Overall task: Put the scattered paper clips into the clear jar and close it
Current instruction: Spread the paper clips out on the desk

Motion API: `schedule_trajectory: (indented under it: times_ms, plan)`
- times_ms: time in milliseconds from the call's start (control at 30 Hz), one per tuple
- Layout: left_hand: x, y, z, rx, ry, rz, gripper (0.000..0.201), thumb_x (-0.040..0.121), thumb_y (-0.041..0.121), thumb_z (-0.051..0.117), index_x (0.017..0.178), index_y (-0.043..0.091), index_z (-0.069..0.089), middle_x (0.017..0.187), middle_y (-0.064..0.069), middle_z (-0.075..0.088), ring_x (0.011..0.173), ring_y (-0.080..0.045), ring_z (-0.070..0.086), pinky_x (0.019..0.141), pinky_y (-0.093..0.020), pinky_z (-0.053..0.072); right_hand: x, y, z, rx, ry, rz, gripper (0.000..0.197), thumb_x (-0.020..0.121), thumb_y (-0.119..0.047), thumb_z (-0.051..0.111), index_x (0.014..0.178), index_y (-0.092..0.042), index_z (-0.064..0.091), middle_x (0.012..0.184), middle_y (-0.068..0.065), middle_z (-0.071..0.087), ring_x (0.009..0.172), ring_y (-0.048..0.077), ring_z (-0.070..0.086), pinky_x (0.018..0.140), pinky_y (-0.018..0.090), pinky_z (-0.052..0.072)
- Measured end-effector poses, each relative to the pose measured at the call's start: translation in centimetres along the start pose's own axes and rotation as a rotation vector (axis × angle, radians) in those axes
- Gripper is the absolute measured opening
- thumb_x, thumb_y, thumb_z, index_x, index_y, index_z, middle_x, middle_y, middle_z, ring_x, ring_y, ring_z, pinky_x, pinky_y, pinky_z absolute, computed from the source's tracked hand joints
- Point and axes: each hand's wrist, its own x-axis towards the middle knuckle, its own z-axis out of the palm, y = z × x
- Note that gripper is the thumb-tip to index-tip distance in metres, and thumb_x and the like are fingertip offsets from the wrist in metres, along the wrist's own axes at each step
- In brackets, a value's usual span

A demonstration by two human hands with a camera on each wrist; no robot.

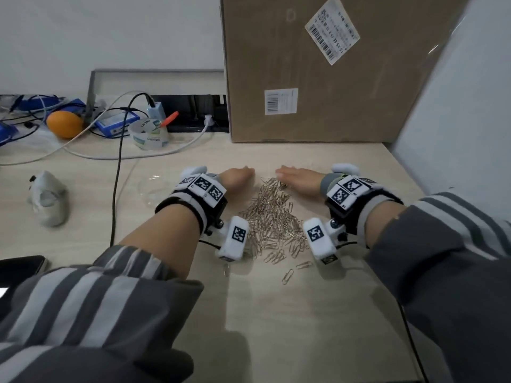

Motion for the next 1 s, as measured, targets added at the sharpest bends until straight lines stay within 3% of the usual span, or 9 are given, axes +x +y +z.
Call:
schedule_trajectory:
  times_ms: [233,333,433,533,600,700,800,900,1000]
  plan:
    - [-2.5,0.7,2.5,0.002,-0.120,0.074,0.050,0.104,0.032,0.026,0.143,0.001,0.036,0.150,-0.014,0.036,0.138,-0.026,0.034,0.108,-0.026,0.025,-2.4,-0.8,2.3,0.159,0.023,-0.121,0.046,0.100,-0.035,0.031,0.144,-0.022,0.032,0.153,0.001,0.029,0.141,0.019,0.025,0.117,0.031,0.013]
    - [-3.5,-0.1,3.1,-0.060,-0.179,0.092,0.050,0.102,0.036,0.033,0.137,0.002,0.045,0.136,-0.003,0.047,0.126,-0.019,0.045,0.104,-0.022,0.028,-3.9,-0.7,3.3,0.226,0.021,-0.136,0.044,0.099,-0.035,0.034,0.141,-0.023,0.038,0.149,0.000,0.037,0.138,0.018,0.033,0.117,0.033,0.020]
    - [-4.5,-1.5,3.3,-0.060,-0.184,0.102,0.058,0.096,0.050,0.041,0.133,0.008,0.053,0.138,-0.009,0.053,0.125,-0.023,0.051,0.113,-0.035,0.031,-5.3,-0.6,4.3,0.217,0.029,-0.136,0.043,0.098,-0.039,0.036,0.138,-0.025,0.043,0.148,-0.003,0.039,0.137,0.016,0.034,0.117,0.033,0.021]
    - [-5.2,-2.0,3.3,-0.067,-0.163,0.123,0.057,0.094,0.053,0.041,0.129,0.012,0.058,0.139,-0.009,0.053,0.125,-0.023,0.051,0.114,-0.040,0.030,-5.9,-0.6,5.1,0.265,0.077,-0.145,0.040,0.096,-0.040,0.040,0.131,-0.025,0.053,0.144,-0.001,0.045,0.134,0.017,0.039,0.116,0.036,0.024]
    - [-6.4,-1.7,2.8,-0.083,-0.116,0.174,0.050,0.098,0.046,0.037,0.128,0.011,0.059,0.140,-0.008,0.052,0.127,-0.025,0.049,0.114,-0.037,0.028,-6.9,-0.8,5.1,0.355,0.146,-0.148,0.039,0.095,-0.042,0.041,0.127,-0.026,0.057,0.146,0.002,0.043,0.139,0.018,0.032,0.116,0.037,0.021]
    - [-7.4,-2.1,1.4,-0.174,0.107,0.217,0.050,0.099,0.041,0.039,0.135,0.010,0.051,0.147,-0.008,0.044,0.136,-0.025,0.040,0.111,-0.034,0.026,-9.1,-0.5,4.3,0.551,0.326,-0.178,0.035,0.097,-0.034,0.040,0.124,-0.021,0.059,0.145,0.000,0.043,0.143,0.010,0.019,0.115,0.034,0.014]
    - [-8.3,-4.0,0.0,-0.187,0.207,0.166,0.056,0.102,0.040,0.029,0.146,0.006,0.032,0.155,-0.009,0.028,0.144,-0.025,0.025,0.118,-0.035,0.017,-10.2,1.4,3.7,0.496,0.464,-0.031,0.043,0.098,-0.037,0.035,0.134,-0.017,0.049,0.147,0.002,0.040,0.143,0.018,0.023,0.117,0.036,0.017]
    - [-8.9,-6.3,-0.4,-0.194,0.224,0.035,0.060,0.102,0.043,0.025,0.147,0.004,0.027,0.156,-0.014,0.025,0.145,-0.028,0.023,0.119,-0.037,0.015,-11.2,3.0,4.6,0.301,0.329,0.104,0.055,0.097,-0.049,0.024,0.143,-0.018,0.032,0.155,0.000,0.025,0.146,0.024,0.010,0.119,0.043,0.010]
    - [-9.4,-7.6,0.8,-0.155,0.218,-0.062,0.060,0.101,0.043,0.025,0.146,0.003,0.030,0.155,-0.017,0.027,0.143,-0.031,0.023,0.119,-0.039,0.014,-12.1,2.6,6.0,0.079,0.177,0.118,0.050,0.101,-0.036,0.017,0.147,-0.015,0.019,0.158,0.009,0.012,0.146,0.031,0.002,0.119,0.047,0.008]
